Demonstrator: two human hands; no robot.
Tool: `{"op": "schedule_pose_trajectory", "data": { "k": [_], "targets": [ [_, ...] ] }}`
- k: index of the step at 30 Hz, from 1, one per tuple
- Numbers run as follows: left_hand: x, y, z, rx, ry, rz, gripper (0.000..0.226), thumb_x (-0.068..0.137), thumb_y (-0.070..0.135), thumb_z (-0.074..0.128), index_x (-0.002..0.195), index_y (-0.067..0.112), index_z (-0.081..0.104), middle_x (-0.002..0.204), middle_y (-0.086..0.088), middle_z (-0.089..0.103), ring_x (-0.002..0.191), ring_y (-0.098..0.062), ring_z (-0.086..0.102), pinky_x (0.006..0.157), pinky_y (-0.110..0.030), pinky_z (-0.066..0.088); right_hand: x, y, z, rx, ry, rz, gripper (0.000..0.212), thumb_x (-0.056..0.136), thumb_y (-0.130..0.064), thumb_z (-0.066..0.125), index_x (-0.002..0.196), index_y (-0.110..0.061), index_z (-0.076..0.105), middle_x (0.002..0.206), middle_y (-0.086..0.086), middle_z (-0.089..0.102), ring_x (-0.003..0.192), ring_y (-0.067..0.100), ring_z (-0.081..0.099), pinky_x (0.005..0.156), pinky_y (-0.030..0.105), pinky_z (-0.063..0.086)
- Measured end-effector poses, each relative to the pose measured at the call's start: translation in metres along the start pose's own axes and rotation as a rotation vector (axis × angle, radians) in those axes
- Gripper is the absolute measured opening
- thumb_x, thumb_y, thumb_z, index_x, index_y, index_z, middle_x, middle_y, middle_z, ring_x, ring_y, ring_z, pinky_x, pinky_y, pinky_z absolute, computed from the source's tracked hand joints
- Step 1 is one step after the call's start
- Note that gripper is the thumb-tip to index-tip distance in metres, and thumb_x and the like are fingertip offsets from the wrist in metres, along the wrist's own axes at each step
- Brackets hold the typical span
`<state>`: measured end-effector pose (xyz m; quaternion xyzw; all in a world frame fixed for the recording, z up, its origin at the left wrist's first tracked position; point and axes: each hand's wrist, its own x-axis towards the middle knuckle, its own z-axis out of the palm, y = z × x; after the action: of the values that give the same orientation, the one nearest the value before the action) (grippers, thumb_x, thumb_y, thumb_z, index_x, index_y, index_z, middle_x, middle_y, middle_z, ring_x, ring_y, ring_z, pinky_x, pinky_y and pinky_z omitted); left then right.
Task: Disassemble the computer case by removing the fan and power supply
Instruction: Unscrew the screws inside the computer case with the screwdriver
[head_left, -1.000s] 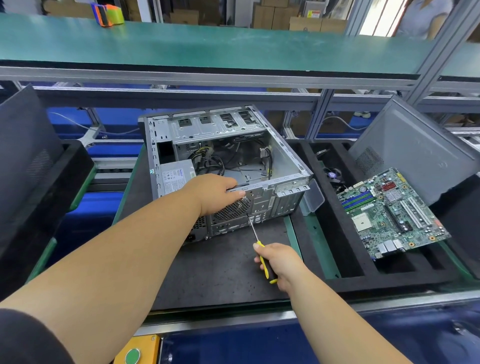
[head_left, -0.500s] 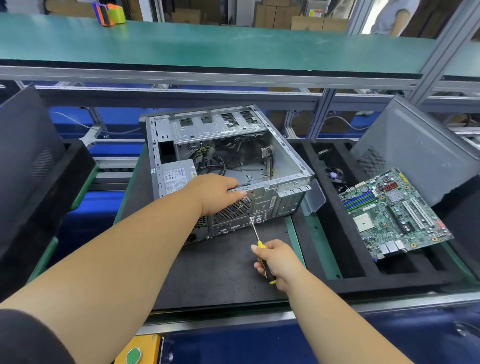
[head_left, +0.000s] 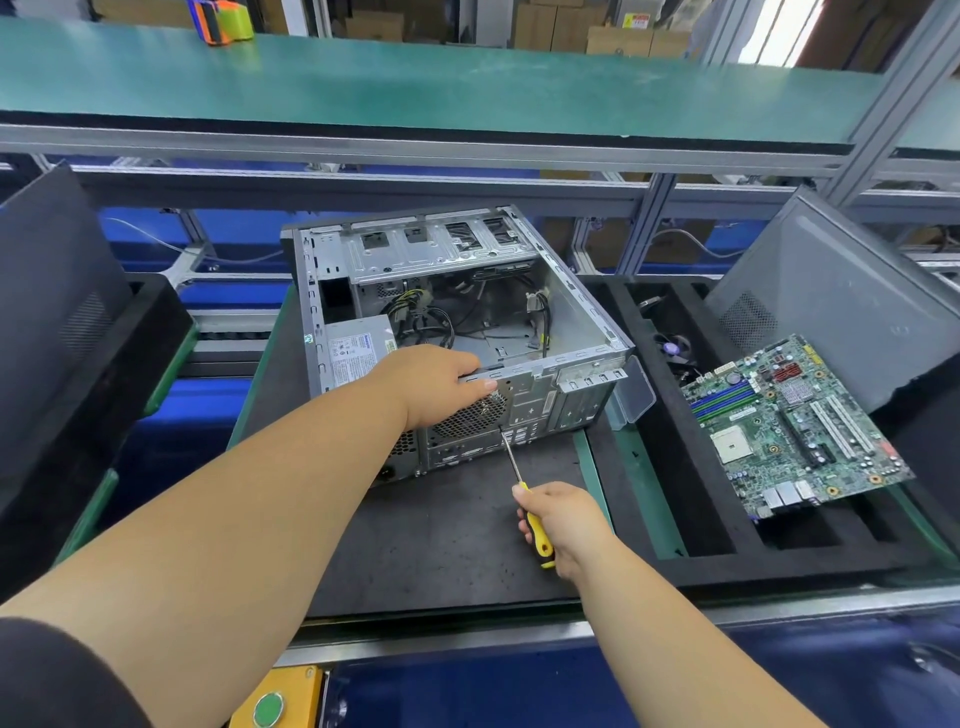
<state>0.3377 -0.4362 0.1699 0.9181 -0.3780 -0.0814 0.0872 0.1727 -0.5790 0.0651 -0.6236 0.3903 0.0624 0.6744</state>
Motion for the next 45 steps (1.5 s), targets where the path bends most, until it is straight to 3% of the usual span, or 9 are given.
{"op": "schedule_pose_trajectory", "data": {
  "k": [15, 21, 32, 36, 39, 41, 45],
  "targets": [
    [-0.001, 0.002, -0.001, 0.012, 0.0, -0.005, 0.043, 0.097, 0.059, 0.033, 0.11, 0.026, 0.056, 0.088, 0.004, 0.054, 0.087, -0.022, 0.052, 0.07, -0.031, 0.036, -0.011, -0.008, 0.0, -0.141, 0.137, -0.098, 0.032, 0.075, -0.023, 0.085, 0.08, -0.012, 0.055, 0.074, 0.002, 0.059, 0.067, 0.015, 0.05, 0.056, 0.028, 0.036],
    [-0.002, 0.003, -0.001, 0.014, -0.001, -0.013, 0.046, 0.097, 0.06, 0.032, 0.115, 0.026, 0.056, 0.09, 0.005, 0.054, 0.087, -0.02, 0.052, 0.07, -0.031, 0.036, -0.015, -0.007, -0.007, -0.208, 0.122, -0.117, 0.03, 0.078, -0.027, 0.082, 0.079, -0.015, 0.055, 0.073, -0.001, 0.059, 0.065, 0.013, 0.05, 0.053, 0.027, 0.036],
    [-0.007, 0.008, -0.003, 0.051, 0.0, -0.047, 0.049, 0.097, 0.06, 0.03, 0.116, 0.024, 0.056, 0.096, 0.0, 0.063, 0.087, -0.02, 0.054, 0.069, -0.031, 0.038, -0.018, -0.002, -0.014, -0.139, 0.083, -0.104, 0.021, 0.091, -0.026, 0.069, 0.098, -0.008, 0.06, 0.075, 0.004, 0.06, 0.067, 0.015, 0.053, 0.058, 0.027, 0.045],
    [-0.011, 0.011, 0.002, 0.095, 0.072, -0.06, 0.052, 0.095, 0.062, 0.031, 0.121, 0.024, 0.054, 0.096, 0.002, 0.063, 0.088, -0.021, 0.056, 0.067, -0.032, 0.039, -0.017, -0.004, -0.021, -0.148, 0.076, -0.122, 0.016, 0.092, -0.027, 0.067, 0.096, -0.012, 0.061, 0.082, 0.004, 0.063, 0.073, 0.015, 0.055, 0.065, 0.029, 0.048],
    [-0.016, 0.012, 0.001, 0.003, 0.129, -0.044, 0.058, 0.093, 0.064, 0.036, 0.134, 0.026, 0.049, 0.125, -0.001, 0.06, 0.117, -0.023, 0.053, 0.089, -0.039, 0.048, -0.016, -0.005, -0.031, -0.163, 0.077, -0.143, 0.016, 0.092, -0.029, 0.067, 0.096, -0.014, 0.063, 0.09, 0.003, 0.066, 0.076, 0.014, 0.058, 0.067, 0.029, 0.049],
    [-0.023, 0.016, -0.001, -0.08, 0.277, 0.037, 0.055, 0.095, 0.056, 0.043, 0.138, 0.023, 0.047, 0.133, 0.0, 0.056, 0.127, -0.021, 0.046, 0.101, -0.04, 0.043, -0.015, -0.007, -0.038, -0.179, 0.079, -0.158, 0.015, 0.091, -0.03, 0.066, 0.094, -0.016, 0.063, 0.091, 0.003, 0.067, 0.077, 0.014, 0.06, 0.065, 0.028, 0.047],
    [-0.039, 0.044, 0.006, -0.221, 0.566, 0.199, 0.033, 0.096, 0.034, 0.053, 0.123, 0.015, 0.057, 0.115, 0.002, 0.062, 0.107, -0.016, 0.053, 0.095, -0.029, 0.041, -0.014, -0.009, -0.058, -0.196, 0.075, -0.203, 0.014, 0.089, -0.031, 0.067, 0.088, -0.018, 0.062, 0.081, 0.0, 0.064, 0.076, 0.016, 0.058, 0.065, 0.031, 0.043]
  ]
}}
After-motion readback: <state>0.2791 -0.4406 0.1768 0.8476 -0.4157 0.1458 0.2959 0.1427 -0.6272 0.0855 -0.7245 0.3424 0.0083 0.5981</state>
